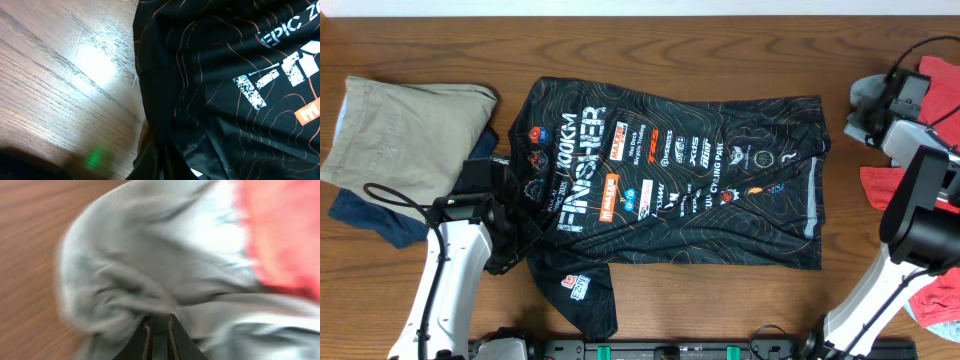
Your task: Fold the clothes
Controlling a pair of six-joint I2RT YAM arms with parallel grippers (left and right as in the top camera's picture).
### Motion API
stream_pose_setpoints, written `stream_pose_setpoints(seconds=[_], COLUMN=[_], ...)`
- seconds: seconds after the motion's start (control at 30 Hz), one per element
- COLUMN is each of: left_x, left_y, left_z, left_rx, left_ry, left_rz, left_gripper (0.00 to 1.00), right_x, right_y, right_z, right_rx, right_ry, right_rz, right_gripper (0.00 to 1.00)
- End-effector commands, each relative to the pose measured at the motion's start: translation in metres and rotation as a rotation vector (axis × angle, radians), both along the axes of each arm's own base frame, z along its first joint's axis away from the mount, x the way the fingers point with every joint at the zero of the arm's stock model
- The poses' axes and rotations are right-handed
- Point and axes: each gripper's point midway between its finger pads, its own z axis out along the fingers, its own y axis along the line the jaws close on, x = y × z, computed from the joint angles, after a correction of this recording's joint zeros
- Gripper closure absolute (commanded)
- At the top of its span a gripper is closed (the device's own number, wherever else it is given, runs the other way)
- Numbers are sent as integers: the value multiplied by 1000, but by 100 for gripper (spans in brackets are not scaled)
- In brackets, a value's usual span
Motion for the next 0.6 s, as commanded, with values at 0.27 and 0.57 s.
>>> stream_pose_setpoints(seconds=[0.27,0.57], left_x=[5,5], left_y=[1,1], left_z=[4,4], left_rx=[0,0], left_ry=[-22,-24], left_rz=[-10,-10], left_gripper=[94,94], right_x=[-11,3], right_y=[-37,63], right_z=[6,28], right_rx=[114,280], right_ry=[-73,-75], right_rz=[-37,462], right_gripper=[85,85])
